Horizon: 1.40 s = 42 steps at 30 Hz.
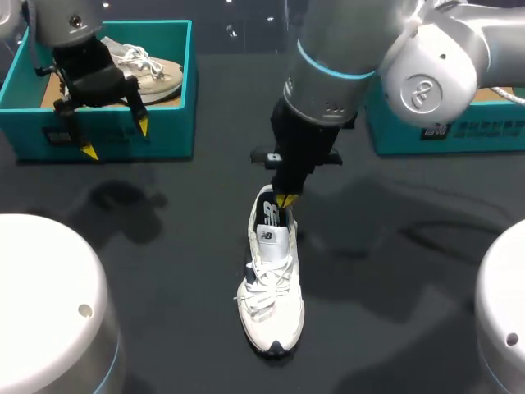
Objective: Take the shoe out of the shoebox, open the shoe tongue, remove and reinsert the insole, then place the shoe into the shoebox
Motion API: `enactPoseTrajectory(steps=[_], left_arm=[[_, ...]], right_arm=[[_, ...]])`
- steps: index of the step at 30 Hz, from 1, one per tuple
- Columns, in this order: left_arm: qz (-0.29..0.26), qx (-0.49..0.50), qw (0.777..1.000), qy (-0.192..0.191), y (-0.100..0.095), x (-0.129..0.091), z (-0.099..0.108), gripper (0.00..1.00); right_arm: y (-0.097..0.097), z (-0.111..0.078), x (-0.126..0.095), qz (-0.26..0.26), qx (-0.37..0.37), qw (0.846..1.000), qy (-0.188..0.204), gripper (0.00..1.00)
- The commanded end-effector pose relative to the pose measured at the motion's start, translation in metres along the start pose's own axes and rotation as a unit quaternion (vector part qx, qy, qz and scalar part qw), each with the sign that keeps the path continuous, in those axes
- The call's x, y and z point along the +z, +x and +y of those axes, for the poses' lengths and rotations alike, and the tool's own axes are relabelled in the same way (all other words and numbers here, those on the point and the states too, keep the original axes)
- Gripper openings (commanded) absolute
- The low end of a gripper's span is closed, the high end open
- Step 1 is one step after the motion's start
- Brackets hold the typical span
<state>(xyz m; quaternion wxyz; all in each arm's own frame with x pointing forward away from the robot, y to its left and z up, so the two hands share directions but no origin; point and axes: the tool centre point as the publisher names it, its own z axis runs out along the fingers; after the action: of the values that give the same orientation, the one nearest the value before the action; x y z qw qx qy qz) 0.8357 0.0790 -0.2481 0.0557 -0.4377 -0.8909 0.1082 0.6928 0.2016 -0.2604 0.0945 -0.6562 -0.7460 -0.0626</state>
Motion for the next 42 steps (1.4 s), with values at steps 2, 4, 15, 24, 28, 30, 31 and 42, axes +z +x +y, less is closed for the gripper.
enactPoseTrajectory(steps=[2,4,15,24,28,30,31,42], left_arm=[[0.005,0.008,1.000,0.012,-0.003,-0.013,0.011,1.00],[0.005,0.008,1.000,0.012,-0.003,-0.013,0.011,1.00],[0.001,0.023,1.000,0.016,-0.001,-0.017,0.021,1.00],[0.002,0.034,0.999,0.009,0.001,-0.022,0.028,1.00],[0.002,0.034,0.999,0.009,0.001,-0.022,0.028,1.00],[0.002,0.034,0.999,0.009,0.001,-0.022,0.028,1.00],[0.002,0.034,0.999,0.009,0.001,-0.022,0.028,1.00],[0.002,0.034,0.999,0.009,0.001,-0.022,0.028,1.00]], right_arm=[[0.015,0.004,0.012,-0.037,0.003,0.999,0.001,0.00],[0.015,0.004,0.012,-0.037,0.003,0.999,0.001,0.00],[0.021,0.014,0.016,-0.092,0.004,0.995,-0.035,0.00],[0.023,0.021,0.033,-0.157,-0.007,0.984,-0.079,0.00],[0.023,0.021,0.033,-0.157,-0.007,0.984,-0.079,0.00],[0.023,0.021,0.033,-0.157,-0.007,0.984,-0.079,0.00],[0.023,0.021,0.033,-0.157,-0.007,0.984,-0.079,0.00],[0.003,0.025,0.063,-0.235,-0.001,0.961,-0.146,0.00]])
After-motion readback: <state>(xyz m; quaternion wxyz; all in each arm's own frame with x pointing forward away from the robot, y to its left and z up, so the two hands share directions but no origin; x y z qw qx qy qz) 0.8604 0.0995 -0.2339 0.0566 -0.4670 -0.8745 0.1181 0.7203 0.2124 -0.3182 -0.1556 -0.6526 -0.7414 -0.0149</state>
